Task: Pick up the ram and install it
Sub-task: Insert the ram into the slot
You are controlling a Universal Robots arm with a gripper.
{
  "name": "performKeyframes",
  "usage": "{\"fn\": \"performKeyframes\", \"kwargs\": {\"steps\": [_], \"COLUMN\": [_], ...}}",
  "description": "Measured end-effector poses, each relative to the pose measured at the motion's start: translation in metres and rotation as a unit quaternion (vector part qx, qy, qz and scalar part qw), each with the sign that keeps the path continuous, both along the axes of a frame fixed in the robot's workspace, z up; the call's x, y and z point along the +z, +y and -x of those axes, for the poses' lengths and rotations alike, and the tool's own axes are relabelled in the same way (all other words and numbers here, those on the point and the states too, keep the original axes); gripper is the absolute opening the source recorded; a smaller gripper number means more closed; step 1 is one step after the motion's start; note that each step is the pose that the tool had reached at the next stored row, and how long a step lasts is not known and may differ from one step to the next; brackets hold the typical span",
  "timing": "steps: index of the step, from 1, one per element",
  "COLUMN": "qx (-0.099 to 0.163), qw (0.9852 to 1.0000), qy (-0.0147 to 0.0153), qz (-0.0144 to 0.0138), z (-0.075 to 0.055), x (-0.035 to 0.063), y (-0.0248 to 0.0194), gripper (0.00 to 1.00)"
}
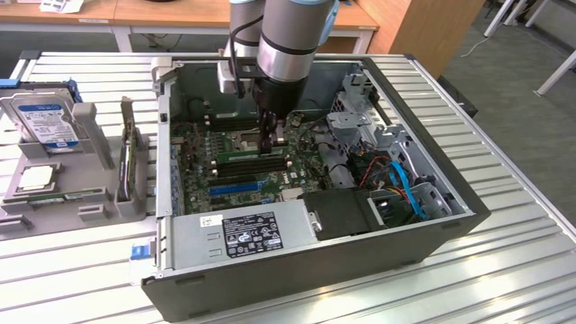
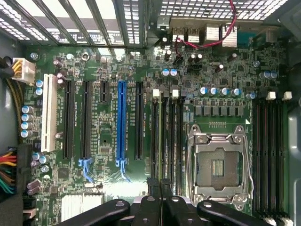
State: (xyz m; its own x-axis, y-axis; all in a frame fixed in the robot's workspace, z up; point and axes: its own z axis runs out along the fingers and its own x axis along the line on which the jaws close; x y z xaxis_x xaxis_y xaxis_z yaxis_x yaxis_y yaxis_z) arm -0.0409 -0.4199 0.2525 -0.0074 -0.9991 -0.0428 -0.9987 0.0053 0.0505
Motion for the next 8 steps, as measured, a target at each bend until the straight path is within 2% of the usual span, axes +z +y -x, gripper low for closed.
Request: {"fn": "performKeyframes", "kwargs": {"steps": [8], "qx": [0.000], "qw": [1.0000], "qy": [0.0002], "qz": [0.0000], "z": [-0.0027], "x": [-0.0015], "y": [0.0001], "gripper": [0.12]}}
